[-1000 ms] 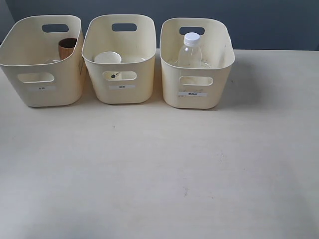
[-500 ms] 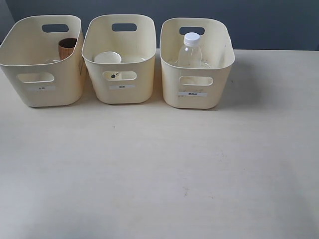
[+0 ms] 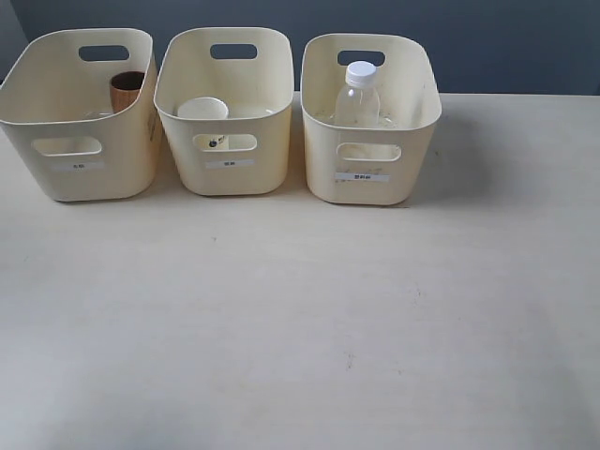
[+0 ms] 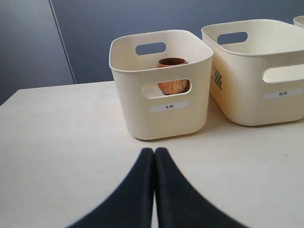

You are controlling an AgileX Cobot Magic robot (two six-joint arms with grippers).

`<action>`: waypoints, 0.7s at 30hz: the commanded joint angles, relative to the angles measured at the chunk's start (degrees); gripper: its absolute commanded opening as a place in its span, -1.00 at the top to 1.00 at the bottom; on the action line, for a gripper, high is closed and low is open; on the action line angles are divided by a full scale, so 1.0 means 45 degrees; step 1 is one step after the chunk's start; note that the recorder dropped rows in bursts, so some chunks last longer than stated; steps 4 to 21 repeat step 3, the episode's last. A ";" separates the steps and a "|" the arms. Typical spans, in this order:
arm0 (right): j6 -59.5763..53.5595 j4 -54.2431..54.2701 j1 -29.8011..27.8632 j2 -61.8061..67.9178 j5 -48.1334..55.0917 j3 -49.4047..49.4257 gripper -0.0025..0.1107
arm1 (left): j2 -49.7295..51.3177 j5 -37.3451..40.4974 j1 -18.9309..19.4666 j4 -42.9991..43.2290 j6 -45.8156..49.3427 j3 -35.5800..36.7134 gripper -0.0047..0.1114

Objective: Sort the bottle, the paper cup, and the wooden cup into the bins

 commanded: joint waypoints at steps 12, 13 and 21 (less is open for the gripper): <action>-0.0017 0.0014 -0.0070 -0.0087 -0.0155 0.0088 0.96 | 0.0041 -0.0168 -0.0035 0.0023 -0.0036 -0.0015 0.92; -0.0017 0.0014 -0.0070 -0.0087 -0.0155 0.0088 0.96 | 0.0041 -0.0168 -0.0035 0.0023 -0.0036 -0.0015 0.92; -0.0017 0.0014 -0.0070 -0.0087 -0.0155 0.0088 0.96 | 0.0041 -0.0168 -0.0035 0.0023 -0.0036 -0.0015 0.92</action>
